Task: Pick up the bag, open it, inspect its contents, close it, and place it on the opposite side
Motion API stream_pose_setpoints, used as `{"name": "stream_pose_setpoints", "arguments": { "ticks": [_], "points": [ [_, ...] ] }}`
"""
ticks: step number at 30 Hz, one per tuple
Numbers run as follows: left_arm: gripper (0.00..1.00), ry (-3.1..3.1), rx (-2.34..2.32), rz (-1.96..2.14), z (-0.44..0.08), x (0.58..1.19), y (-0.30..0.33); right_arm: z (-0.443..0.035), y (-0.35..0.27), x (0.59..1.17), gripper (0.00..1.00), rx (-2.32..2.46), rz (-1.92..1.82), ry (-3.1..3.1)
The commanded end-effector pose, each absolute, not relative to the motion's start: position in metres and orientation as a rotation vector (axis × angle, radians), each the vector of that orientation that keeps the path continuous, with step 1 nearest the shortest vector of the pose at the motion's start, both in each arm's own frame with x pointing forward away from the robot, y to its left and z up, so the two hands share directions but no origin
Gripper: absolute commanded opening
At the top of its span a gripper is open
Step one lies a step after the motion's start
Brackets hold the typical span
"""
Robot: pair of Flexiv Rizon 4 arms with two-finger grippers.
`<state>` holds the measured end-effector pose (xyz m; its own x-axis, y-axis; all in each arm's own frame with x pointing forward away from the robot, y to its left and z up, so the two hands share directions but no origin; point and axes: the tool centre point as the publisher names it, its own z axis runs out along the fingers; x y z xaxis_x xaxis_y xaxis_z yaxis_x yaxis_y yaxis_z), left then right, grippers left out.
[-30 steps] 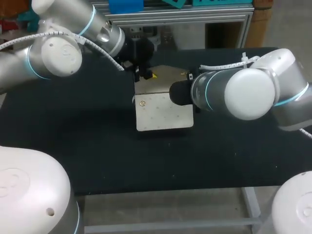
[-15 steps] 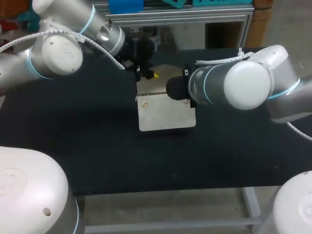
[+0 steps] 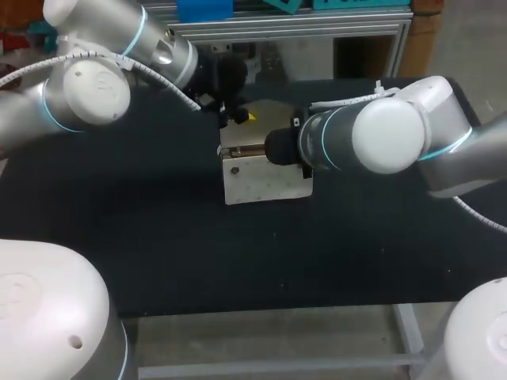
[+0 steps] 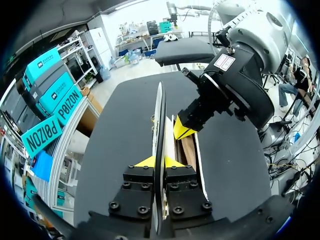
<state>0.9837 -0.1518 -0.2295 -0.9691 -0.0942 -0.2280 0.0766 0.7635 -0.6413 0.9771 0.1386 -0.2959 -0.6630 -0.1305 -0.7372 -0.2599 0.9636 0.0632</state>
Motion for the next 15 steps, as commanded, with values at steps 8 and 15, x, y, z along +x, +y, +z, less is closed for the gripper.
{"name": "stream_pose_setpoints", "arguments": {
  "ticks": [8, 15],
  "points": [
    [0.0, 2.664, -0.04, -1.026, -0.225, 0.98, -0.148, -0.306, 0.138, 0.963, 0.0, -0.274, 0.206, 2.324],
    [0.0, 2.667, -0.018, -1.063, -0.224, 0.974, -0.148, -0.313, 0.135, 0.968, 0.0, -0.265, 0.211, 2.358]
  ]
}}
